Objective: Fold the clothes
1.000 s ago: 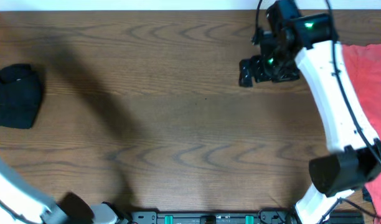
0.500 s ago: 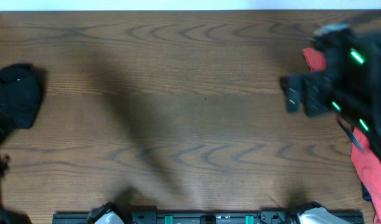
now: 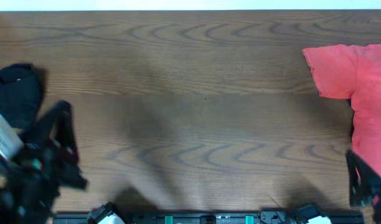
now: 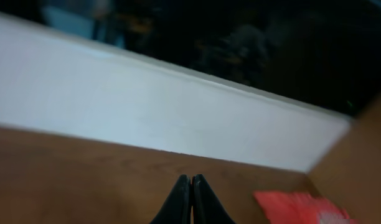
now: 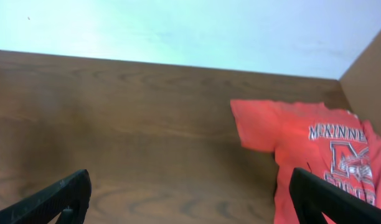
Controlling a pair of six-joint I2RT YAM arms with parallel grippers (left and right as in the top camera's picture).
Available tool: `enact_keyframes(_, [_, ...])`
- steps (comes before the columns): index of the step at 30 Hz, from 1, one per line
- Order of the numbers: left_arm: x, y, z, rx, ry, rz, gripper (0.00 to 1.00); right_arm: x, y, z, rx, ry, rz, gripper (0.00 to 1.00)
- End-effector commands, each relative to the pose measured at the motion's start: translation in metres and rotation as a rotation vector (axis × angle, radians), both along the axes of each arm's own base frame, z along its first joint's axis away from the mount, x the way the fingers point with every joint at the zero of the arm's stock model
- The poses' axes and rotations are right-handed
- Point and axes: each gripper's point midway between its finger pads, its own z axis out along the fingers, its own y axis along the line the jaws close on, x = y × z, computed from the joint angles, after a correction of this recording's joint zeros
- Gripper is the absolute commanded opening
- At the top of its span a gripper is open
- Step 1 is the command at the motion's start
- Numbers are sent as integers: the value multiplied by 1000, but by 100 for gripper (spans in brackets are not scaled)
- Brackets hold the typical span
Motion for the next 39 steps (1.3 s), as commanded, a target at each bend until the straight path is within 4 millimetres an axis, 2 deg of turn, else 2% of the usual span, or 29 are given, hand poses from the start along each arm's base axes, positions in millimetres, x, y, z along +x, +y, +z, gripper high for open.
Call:
enact_keyframes(1, [-23,-33,4,78,-64,-125,6,-14,-7,-5,41,5,-30,99])
enact_keyframes(4, [-26,-36,4,80,-69,-129,6,-23,-12,-4,54,-15,-47,99])
enact_keyframes(10, [-26,-37,4,73,-66,-143,6,-24,-35,-1,73,-42,-195,99])
enact_keyframes(21, [-26,-37,5,72,-65,-161,7,-24,-37,-1,68,-43,-205,99])
enact_keyframes(22, [-26,-37,5,72,-65,-161,9,-24,-37,-1,68,-43,-205,99])
enact_keyframes(23, [-26,-37,5,72,-65,-161,17,-24,-37,-1,68,-43,-205,99])
enact_keyframes(24, [-26,-37,5,72,-65,-161,30,-24,-37,-1,68,-43,-205,99])
enact_keyframes(31, [-27,-39,5,71,-65,-177,33,-24,-37,-1,68,-43,-205,99])
enact_keyframes(34, [-29,-40,5,70,-66,-191,57,-24,-37,-1,68,-43,-205,99])
enact_keyframes(39, [-31,-43,4,57,-60,-215,75,-24,-37,-1,68,-43,-205,99])
